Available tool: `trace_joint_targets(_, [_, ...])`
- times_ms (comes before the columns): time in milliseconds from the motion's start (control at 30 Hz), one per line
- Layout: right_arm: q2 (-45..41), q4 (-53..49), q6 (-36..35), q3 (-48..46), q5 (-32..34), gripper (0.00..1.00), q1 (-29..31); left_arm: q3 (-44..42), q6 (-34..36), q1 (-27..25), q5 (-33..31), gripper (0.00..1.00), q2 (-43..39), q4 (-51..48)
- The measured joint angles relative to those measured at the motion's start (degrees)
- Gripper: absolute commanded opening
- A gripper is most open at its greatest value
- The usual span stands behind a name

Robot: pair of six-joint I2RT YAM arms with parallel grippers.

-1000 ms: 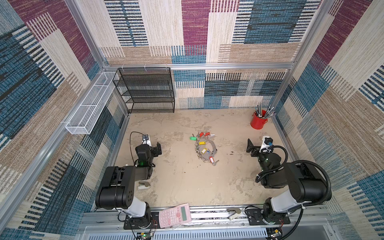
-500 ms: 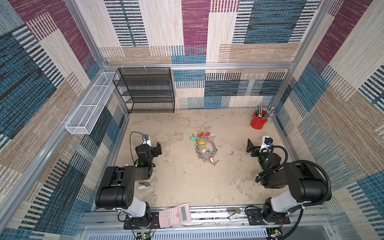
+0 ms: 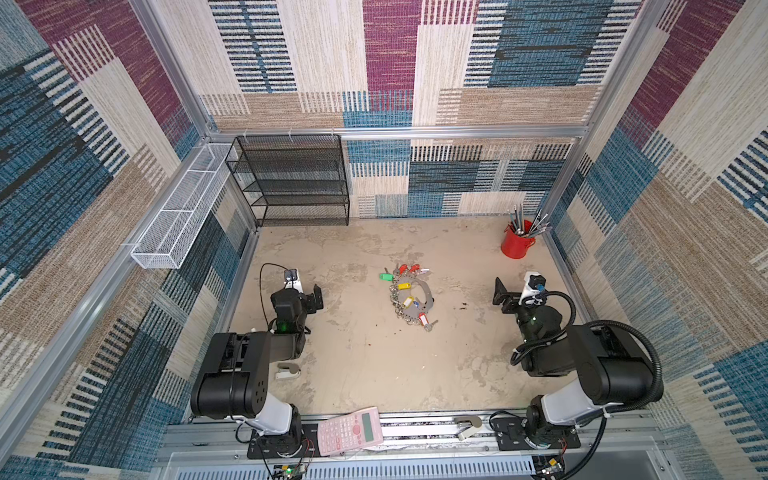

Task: Put the keys on the keyring

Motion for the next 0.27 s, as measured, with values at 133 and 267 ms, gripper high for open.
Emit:
trace_joint_targets(133, [0.0, 0.0, 0.0, 0.0, 0.0, 1.00, 0.0, 0.0, 0.0, 0.0, 0.0, 1.00, 0.1, 0.0])
trace_joint_targets(267, [0.0, 0.0, 0.0, 0.0, 0.0, 1.00, 0.0, 0.0, 0.0, 0.0, 0.0, 1.00, 0.2, 0.0])
